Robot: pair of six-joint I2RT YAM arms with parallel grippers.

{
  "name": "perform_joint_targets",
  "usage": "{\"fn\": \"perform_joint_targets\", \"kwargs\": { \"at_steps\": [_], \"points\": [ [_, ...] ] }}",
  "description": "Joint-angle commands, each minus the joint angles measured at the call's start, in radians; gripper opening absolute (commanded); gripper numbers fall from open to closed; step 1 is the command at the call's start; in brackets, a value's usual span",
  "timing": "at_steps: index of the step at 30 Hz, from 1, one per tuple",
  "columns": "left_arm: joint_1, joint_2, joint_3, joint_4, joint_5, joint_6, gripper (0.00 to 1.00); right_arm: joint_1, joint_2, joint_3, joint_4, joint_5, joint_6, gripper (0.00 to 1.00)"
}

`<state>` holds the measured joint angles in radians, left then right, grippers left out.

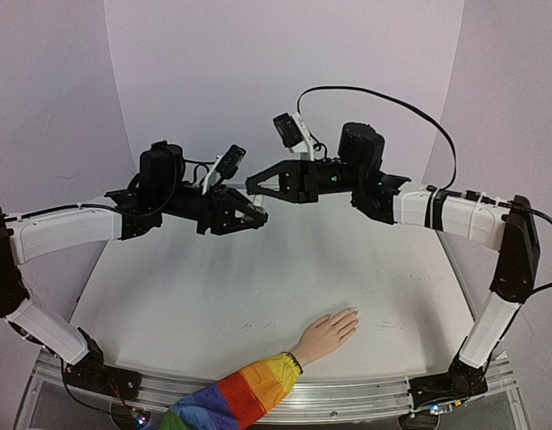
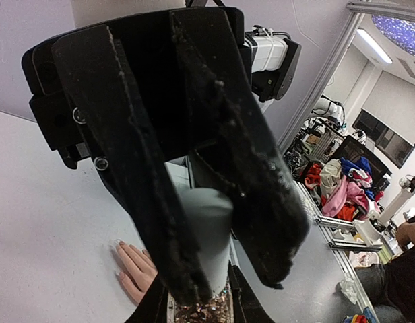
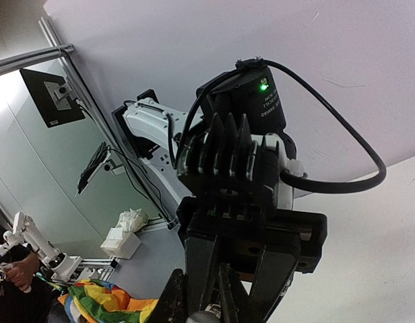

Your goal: Paint the nails

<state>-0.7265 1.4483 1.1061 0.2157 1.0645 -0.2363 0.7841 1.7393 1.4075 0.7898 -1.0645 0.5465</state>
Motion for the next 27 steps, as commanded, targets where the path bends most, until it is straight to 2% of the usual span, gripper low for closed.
{"fn": "perform_joint_targets", "kwargs": {
  "at_steps": [1,3,7,9,11,13,16,18,20,25,27],
  "points": [
    [0.001,-0.006,0.070,0.051,0.003,0.002,0.00,0.016,0.011,0.039,0.062,-0.039,-0.001,0.06],
    [0.001,-0.008,0.071,0.051,-0.005,0.006,0.00,0.018,0.009,0.030,0.062,-0.034,-0.002,0.00],
    [0.002,-0.032,0.061,0.051,-0.084,0.021,0.00,0.020,-0.007,0.002,0.062,0.008,-0.012,0.00],
    [0.001,-0.055,0.045,0.051,-0.236,0.034,0.00,0.026,-0.024,-0.021,0.058,0.073,-0.017,0.00],
    [0.001,-0.084,0.018,0.051,-0.463,0.065,0.00,0.034,-0.046,-0.048,0.020,0.202,-0.024,0.00],
    [-0.004,-0.105,-0.004,0.051,-0.717,0.117,0.00,0.060,-0.063,-0.054,-0.085,0.425,-0.049,0.00],
    [-0.038,-0.084,0.008,0.056,-1.008,0.259,0.00,0.204,-0.044,0.073,-0.391,1.005,-0.086,0.00],
    [-0.048,-0.040,0.046,0.062,-1.115,0.295,0.00,0.275,-0.018,0.119,-0.495,1.338,0.020,0.00],
    [-0.053,-0.009,0.066,0.098,-1.138,0.293,0.00,0.305,0.000,0.119,-0.498,1.402,0.071,0.00],
    [-0.072,0.023,0.067,0.134,-1.076,0.289,0.00,0.308,0.006,0.168,-0.526,1.393,0.069,0.02],
    [-0.073,0.010,0.036,0.133,-1.068,0.282,0.00,0.300,-0.013,0.180,-0.520,1.387,0.024,0.19]
  ]
}}
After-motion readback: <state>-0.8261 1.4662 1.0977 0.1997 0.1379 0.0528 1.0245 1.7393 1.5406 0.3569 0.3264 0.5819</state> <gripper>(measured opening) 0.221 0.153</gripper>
